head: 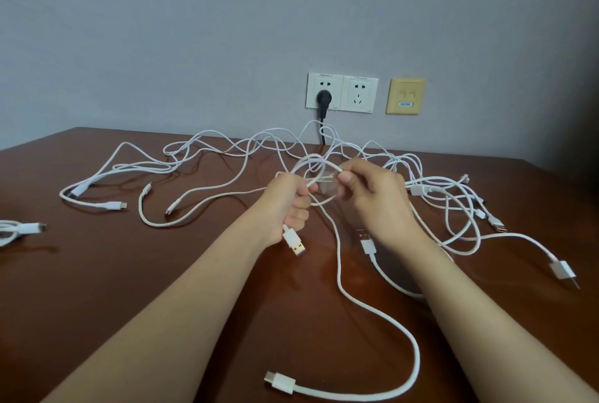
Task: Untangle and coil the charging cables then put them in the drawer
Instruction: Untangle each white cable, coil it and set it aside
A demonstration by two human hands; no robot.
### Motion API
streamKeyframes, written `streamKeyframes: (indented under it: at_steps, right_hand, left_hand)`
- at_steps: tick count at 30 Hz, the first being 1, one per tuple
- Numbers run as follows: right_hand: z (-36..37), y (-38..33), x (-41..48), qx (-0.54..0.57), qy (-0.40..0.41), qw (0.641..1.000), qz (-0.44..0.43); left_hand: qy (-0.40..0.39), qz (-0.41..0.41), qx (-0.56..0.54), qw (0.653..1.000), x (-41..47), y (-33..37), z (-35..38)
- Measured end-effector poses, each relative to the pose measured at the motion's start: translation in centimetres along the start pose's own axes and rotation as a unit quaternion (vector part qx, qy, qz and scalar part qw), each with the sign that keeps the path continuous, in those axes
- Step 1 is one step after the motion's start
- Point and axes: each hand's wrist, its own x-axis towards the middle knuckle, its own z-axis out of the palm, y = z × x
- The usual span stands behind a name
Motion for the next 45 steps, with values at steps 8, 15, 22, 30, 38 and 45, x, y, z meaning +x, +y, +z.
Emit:
streamKeyframes:
  at_steps: [8,15,22,30,38,45]
  right_hand:
    - [0.5,-0.2,0.4,0.117,0.06,0.987,0.095]
    - [0.6,-0.7,0.3,0.112,0.013,0.99,0.08]
    - [0.5,-1.1,0.3,0.141,0.013,0.986,0.083]
    - [-0.1,-0.8,0.4,0.106,-0.005,0.992,0.064]
    - [0.6,-0.5,0.4,0.019,-0.026,0.999,-0.005]
    - [0.8,-0.4,0.3,0.06,-0.024,0.997,0.037]
  left_hand:
    - [-0.024,0.07,0.076,0.994,-0.4,-0.7,1.5]
    - [-0.022,0.078,0.107,0.991,-0.5,-1.0,1.7]
    - [-0.024,0.113,0.228,0.967,-0.2,-1.4,1.6]
    - [-0.211,-0.039,0.08,0.973,-0.5,0.4,-0.4]
    - [-0.094,-0.034,0.157,0.983,-0.2,-1.0,0.9]
    - [-0.025,0.049,0.102,0.993,-0.1,-2.0,1.8]
